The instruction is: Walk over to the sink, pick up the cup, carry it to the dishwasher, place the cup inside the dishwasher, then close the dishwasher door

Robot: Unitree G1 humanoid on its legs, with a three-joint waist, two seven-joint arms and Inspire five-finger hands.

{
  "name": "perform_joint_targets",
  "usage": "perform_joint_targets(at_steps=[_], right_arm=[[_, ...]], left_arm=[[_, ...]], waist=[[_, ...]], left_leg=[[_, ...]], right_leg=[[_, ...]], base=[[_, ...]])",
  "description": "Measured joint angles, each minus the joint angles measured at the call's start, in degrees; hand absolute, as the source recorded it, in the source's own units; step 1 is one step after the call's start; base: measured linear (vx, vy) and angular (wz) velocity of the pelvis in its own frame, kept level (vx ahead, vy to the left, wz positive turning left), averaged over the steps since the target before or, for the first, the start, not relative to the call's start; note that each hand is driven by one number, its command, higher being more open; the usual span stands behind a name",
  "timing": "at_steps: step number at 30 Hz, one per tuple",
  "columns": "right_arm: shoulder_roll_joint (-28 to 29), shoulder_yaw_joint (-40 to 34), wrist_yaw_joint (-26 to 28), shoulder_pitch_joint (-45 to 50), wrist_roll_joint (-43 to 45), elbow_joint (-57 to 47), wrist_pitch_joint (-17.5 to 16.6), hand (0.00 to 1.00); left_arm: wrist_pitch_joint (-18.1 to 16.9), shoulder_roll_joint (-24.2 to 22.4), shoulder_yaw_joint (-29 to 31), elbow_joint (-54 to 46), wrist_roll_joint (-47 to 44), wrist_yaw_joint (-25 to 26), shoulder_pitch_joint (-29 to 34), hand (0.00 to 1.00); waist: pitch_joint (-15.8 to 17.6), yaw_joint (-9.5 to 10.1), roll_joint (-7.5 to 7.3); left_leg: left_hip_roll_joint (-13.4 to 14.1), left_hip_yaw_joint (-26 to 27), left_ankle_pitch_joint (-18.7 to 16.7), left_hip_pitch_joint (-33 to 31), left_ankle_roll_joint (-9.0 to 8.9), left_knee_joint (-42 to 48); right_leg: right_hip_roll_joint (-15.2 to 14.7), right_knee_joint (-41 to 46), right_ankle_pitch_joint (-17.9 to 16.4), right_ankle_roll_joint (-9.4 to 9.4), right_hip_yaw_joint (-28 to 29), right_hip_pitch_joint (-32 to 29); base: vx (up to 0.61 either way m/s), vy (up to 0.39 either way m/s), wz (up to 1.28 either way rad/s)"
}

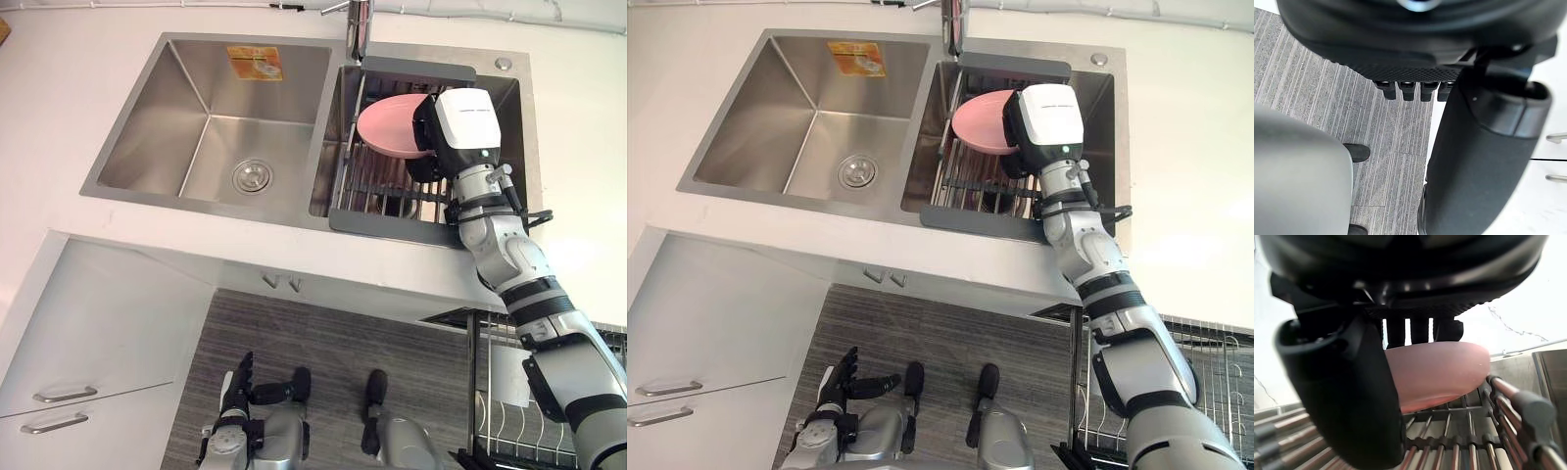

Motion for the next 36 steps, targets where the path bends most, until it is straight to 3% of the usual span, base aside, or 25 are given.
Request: perform_joint_targets(at_steps=[6,16,30,36], right_arm=[[2.44,-1.68,-0.02,5.16,0.51,-5.79,-0.19,0.0],[4.16,-6.68,-0.77,12.3,2.17,-13.39,-0.32,0.0],[6.75,-16.18,-2.18,19.32,2.68,-29.79,-1.03,0.0],[7.08,-17.69,-2.37,25.2,2.7,-38.32,-3.76,0.0]], left_arm=[[0.44,0.8,0.25,-0.29,0.0,-0.43,0.14,1.0],[1.16,1.51,0.55,0.28,0.08,-0.59,0.65,1.0],[2.01,1.43,0.53,2.34,1.97,-0.7,0.73,1.0],[2.07,1.47,0.57,3.71,2.27,-0.77,0.73,1.0]], waist=[[-0.19,-0.17,-1.65],[-1.03,-1.71,-2.98],[-3.72,-2.63,-3.28],[-4.43,-3.39,-3.53]], left_leg=[[-0.07,1.3,0.02,0.85,0.02,-0.02],[-0.05,1.86,1.17,2.36,0.84,-2.0],[0.15,3.09,0.94,4.77,0.76,-2.99],[0.47,6.06,0.06,6.88,1.9,-3.0]], right_leg=[[-0.03,0.07,-0.08,0.11,1.35,0.24],[0.08,-0.11,-0.26,0.09,1.84,0.77],[0.65,-2.09,-0.11,0.05,3.09,2.94],[1.28,-2.23,0.34,-0.15,5.96,3.69]], base=[[-0.03,0.006,-0.1],[-0.03,-0.01,-0.02],[0.02,-0.008,-0.04],[-0.02,0.003,-0.24]])
